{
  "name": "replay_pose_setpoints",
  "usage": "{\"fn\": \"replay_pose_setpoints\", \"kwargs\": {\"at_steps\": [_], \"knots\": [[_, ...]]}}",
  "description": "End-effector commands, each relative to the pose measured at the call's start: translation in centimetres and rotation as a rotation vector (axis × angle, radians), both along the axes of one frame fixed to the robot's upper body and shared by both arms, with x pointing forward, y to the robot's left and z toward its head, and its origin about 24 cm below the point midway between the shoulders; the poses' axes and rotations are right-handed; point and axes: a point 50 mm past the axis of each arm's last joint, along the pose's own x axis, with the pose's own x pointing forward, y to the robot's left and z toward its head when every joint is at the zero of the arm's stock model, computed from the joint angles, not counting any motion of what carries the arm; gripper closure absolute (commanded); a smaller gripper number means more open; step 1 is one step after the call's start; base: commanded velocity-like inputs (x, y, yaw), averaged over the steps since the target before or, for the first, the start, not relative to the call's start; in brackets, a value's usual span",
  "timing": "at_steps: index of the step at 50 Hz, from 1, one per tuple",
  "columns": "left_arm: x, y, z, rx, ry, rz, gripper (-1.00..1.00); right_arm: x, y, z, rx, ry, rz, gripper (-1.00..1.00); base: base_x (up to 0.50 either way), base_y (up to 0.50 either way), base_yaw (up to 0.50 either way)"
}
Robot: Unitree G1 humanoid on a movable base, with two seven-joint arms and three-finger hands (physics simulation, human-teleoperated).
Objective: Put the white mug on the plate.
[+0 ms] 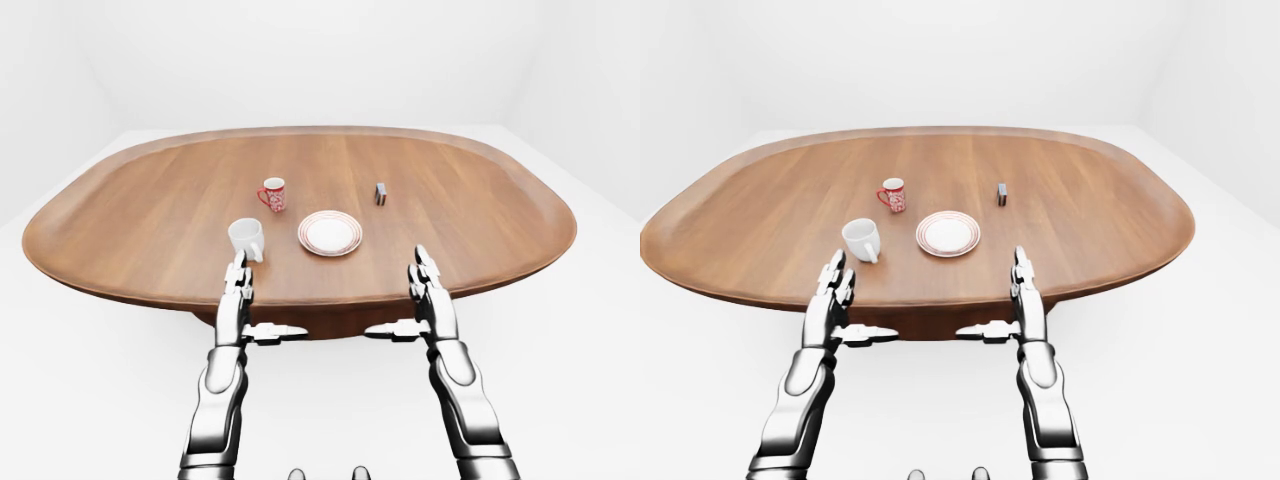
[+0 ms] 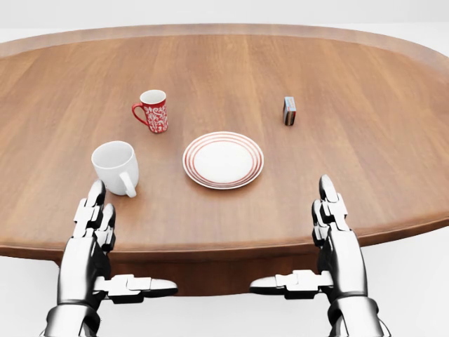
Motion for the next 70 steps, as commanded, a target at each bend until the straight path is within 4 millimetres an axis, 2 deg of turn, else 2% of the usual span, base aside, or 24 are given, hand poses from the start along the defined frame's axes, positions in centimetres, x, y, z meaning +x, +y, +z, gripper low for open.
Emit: {"fn": "replay_pose_setpoints", "kwargs": {"at_steps": [1, 8, 11, 13, 15, 17, 19, 21, 23, 26, 30, 33, 35, 37, 39, 57, 70], "knots": [[-0.2, 1.4, 0.5, -0.015, -0.012, 0.022, -1.0, -0.6, -1.1, 0.4, -0.013, 0.016, -0.021, -1.0, 0.0, 0.0, 0.0], [-0.1, 2.0, 1.6, -0.02, -0.03, 0.043, -1.0, -1.0, -1.8, 1.7, -0.022, -0.037, -0.048, -1.0, 0.0, 0.0, 0.0], [0.2, 3.3, 3.9, -0.025, -0.111, 0.086, -1.0, -2.1, -2.7, 4.6, -0.035, -0.16, -0.086, -1.0, 0.0, 0.0, 0.0], [0.3, 5.1, 7.0, -0.037, -0.241, 0.153, -1.0, -4.0, -3.8, 8.6, -0.068, -0.332, -0.14, -1.0, 0.0, 0.0, 0.0], [-0.3, 6.1, 9.0, -0.023, -0.325, 0.184, -1.0, -5.8, -4.6, 11.7, -0.115, -0.467, -0.185, -1.0, 0.0, 0.0, 0.0], [-0.6, 7.2, 10.3, -0.016, -0.38, 0.226, -1.0, -7.5, -5.0, 13.8, -0.146, -0.566, -0.208, -1.0, 0.0, 0.0, 0.0], [-1.9, 9.5, 13.6, -0.039, -0.527, 0.299, -1.0, -11.1, -6.1, 16.7, -0.232, -0.707, -0.275, -1.0, 0.0, 0.0, 0.0], [-2.8, 10.4, 14.9, -0.056, -0.589, 0.331, -1.0, -12.5, -6.9, 17.6, -0.259, -0.751, -0.309, -1.0, 0.0, 0.0, 0.0], [-3.7, 12.2, 15.9, -0.092, -0.642, 0.403, -1.0, -13.9, -8.7, 18.2, -0.174, -0.79, -0.355, -1.0, 0.0, 0.0, 0.0], [-4.7, 14.1, 16.6, -0.154, -0.681, 0.455, -1.0, -14.9, -10.1, 19.1, -0.074, -0.737, -0.376, -1.0, 0.0, 0.0, 0.0], [-5.8, 15.4, 17.7, -0.183, -0.729, 0.506, -1.0, -16.1, -11.3, 19.5, -0.054, -0.645, -0.419, -1.0, 0.0, 0.0, 0.0], [-7.0, 16.7, 18.7, -0.265, -0.785, 0.562, -1.0, -17.9, -12.2, 19.5, -0.067, -0.629, -0.453, -1.0, 0.0, 0.0, 0.0], [-7.6, 16.8, 19.1, -0.278, -0.798, 0.578, -1.0, -18.7, -12.4, 19.0, -0.088, -0.614, -0.473, -1.0, 0.0, 0.0, 0.0], [-8.1, 17.0, 19.3, -0.325, -0.82, 0.584, -1.0, -19.3, -12.7, 19.7, -0.09, -0.634, -0.479, -1.0, 0.0, 0.0, 0.0], [-8.0, 17.2, 19.3, -0.326, -0.81, 0.59, -1.0, -19.6, -12.7, 19.4, -0.096, -0.637, -0.485, -1.0, 0.0, 0.0, 0.0], [-8.1, 17.2, 19.3, -0.333, -0.799, 0.604, -1.0, -18.2, -12.0, 18.6, -0.103, -0.568, -0.438, -1.0, 0.0, 0.08, 0.0], [-8.5, 17.1, 19.9, -0.349, -0.826, 0.585, -1.0, -18.8, -12.2, 18.7, -0.121, -0.593, -0.452, -1.0, 0.0, 0.39, 0.0]]}}
